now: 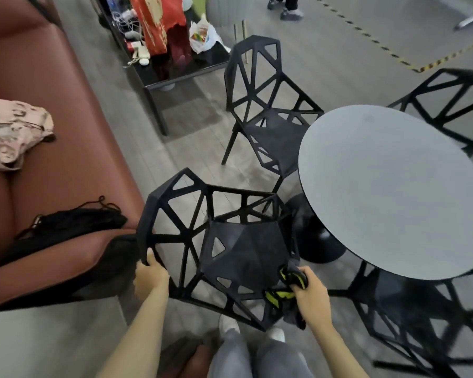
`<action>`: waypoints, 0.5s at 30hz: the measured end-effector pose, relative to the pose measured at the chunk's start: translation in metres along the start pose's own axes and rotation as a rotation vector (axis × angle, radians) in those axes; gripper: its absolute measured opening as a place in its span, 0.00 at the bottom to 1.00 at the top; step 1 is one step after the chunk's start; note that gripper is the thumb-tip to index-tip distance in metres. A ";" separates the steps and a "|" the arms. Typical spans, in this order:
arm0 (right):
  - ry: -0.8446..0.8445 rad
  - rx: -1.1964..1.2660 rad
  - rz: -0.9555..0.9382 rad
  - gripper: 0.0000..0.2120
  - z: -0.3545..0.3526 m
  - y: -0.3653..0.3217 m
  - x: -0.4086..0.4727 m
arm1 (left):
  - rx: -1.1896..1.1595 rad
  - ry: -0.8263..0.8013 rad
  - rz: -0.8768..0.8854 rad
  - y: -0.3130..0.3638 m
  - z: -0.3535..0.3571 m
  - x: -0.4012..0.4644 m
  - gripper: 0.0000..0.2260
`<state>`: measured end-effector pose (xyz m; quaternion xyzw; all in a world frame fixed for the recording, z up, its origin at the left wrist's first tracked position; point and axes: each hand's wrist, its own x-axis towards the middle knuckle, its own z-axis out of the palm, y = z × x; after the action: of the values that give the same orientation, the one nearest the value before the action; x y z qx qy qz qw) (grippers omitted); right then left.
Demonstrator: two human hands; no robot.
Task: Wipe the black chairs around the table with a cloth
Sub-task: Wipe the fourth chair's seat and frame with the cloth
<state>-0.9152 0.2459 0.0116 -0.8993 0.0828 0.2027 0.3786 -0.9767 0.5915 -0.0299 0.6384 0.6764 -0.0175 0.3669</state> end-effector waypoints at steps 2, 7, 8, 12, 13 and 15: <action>0.015 0.004 -0.004 0.17 0.000 -0.002 -0.003 | 0.069 -0.044 -0.020 0.002 -0.012 -0.004 0.36; 0.005 0.013 -0.035 0.16 0.010 -0.003 -0.008 | 0.003 -0.107 0.260 0.056 -0.037 0.019 0.25; 0.020 0.012 -0.043 0.16 0.013 0.000 -0.006 | -0.018 -0.125 0.335 0.068 -0.037 0.026 0.23; 0.027 -0.106 -0.046 0.15 0.036 0.020 0.024 | 0.156 -0.098 0.617 0.087 -0.022 0.057 0.24; 0.015 -0.139 -0.046 0.15 0.044 0.028 0.036 | 0.254 -0.080 0.660 0.089 -0.017 0.064 0.26; -0.024 -0.210 -0.045 0.16 0.063 0.048 0.066 | 0.428 -0.052 0.732 0.102 -0.007 0.078 0.28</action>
<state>-0.8891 0.2576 -0.0872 -0.9331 0.0363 0.2124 0.2880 -0.8844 0.6802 -0.0200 0.8976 0.3765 -0.0422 0.2252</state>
